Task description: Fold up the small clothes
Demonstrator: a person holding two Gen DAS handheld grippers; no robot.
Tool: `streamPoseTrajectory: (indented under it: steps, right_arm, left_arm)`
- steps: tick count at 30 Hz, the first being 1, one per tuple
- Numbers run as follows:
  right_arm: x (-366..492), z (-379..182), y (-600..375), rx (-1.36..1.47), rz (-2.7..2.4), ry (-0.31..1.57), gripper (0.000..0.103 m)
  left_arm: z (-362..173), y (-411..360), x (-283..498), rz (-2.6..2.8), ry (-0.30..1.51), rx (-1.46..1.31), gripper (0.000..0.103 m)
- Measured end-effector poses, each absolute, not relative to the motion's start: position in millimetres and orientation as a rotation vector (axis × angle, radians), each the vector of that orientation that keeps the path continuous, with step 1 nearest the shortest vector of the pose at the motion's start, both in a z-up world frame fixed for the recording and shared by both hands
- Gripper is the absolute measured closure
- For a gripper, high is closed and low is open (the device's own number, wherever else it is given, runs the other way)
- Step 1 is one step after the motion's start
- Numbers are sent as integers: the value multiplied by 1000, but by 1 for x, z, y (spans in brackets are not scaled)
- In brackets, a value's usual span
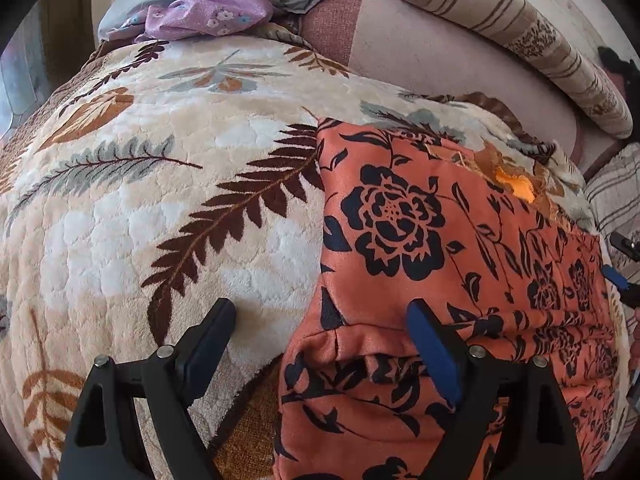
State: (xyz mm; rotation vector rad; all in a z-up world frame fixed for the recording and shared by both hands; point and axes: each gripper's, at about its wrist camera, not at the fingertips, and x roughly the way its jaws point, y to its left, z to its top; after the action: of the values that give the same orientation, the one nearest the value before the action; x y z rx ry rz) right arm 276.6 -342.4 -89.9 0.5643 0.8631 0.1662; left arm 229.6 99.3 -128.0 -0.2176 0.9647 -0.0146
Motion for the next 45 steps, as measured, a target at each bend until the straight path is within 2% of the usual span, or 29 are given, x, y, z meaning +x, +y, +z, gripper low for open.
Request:
streamPoseTrajectory:
  steps: [2,4,5,9,14,19,23,26,32,33,35,36,37,41,43,45]
  right_arm:
    - [282,-97,-341,555,176,870,17]
    - [297,-128,-342,512,128,975,16]
    - [292,-123,-343,508,125,935,16]
    - [263,-93,-328,476,138,914,17]
    - [177,-70,-339,452,156,886,17]
    - [95,-76,-368,379,129,1008,17]
    - [48,-108,-418,504,86,1122,17]
    - [24,-132,-440,647,119,1169,17]
    - [10,-143,-435,699,223,1206,17]
    - [8,-143,-433,698,230,1206,19]
    - [0,-144,-431,737,268,1210,39]
    - [-4,-146,-429,741,277,1220,57]
    - [-8,-150,-428,727,274,1237,59]
    - [-17,-151,-423,671,255,1271,58]
    - [-17,-156,-421,679,272,1292,45]
    - [-18,-156,-419,662,283,1295,40]
  left_arm:
    - [-118,104,226,-27,911,-273,16]
    - [-125,102,231,1,950,-218,16]
    - [-139,102,237,1,1015,-207,16]
    - [-134,107,234,-2,981,-247,16]
    - [-125,125,215,-21,968,-355,16]
    - [-119,141,173,-48,1037,-381,16]
    - [-115,152,111,-106,1082,-368,16]
    - [-122,154,67,-139,1145,-348,16]
    - [-122,143,18,-150,1176,-297,16]
    - [-122,142,15,-158,1187,-311,16]
    - [-121,140,7,-184,1203,-350,16]
    - [-120,139,2,-197,1204,-369,16]
    - [-120,137,-2,-212,1203,-381,16]
    - [-130,131,-8,-208,1224,-409,16]
    - [-131,128,-11,-202,1214,-402,16]
    - [-131,126,-12,-199,1218,-407,16]
